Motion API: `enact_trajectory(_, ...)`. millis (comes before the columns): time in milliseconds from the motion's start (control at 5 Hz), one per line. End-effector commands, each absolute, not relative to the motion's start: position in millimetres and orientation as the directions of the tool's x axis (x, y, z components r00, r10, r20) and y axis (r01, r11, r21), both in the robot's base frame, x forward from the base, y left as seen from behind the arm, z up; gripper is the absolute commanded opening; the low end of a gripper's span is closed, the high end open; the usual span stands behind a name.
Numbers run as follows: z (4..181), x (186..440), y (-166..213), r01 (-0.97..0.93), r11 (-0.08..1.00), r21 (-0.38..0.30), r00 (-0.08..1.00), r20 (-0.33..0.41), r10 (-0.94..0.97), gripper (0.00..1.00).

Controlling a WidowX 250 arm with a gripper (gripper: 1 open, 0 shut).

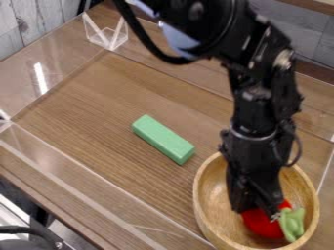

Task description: Move the red fruit to the left

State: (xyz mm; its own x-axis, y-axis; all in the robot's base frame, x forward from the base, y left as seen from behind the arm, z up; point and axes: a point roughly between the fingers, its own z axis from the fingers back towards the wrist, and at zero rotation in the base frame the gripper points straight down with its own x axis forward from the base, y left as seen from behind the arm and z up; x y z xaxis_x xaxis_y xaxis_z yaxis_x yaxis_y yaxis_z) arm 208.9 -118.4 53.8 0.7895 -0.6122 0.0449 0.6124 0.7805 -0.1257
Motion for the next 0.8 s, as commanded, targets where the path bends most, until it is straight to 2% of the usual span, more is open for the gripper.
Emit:
enact_trajectory(0, 89.8, 221.1, -126.1, 0.615, 0.784, -0.086, 0.787, 0.120, -0.605, 0.00)
enact_trajectory(400, 146.7, 252.8, -88.3, 0.486, 0.873, -0.029, 0.863, 0.175, -0.475, 0.00)
enact_trajectory(600, 147.9, 268.9, -40.9, 0.413, 0.911, -0.014, 0.896, 0.183, -0.404, 0.00)
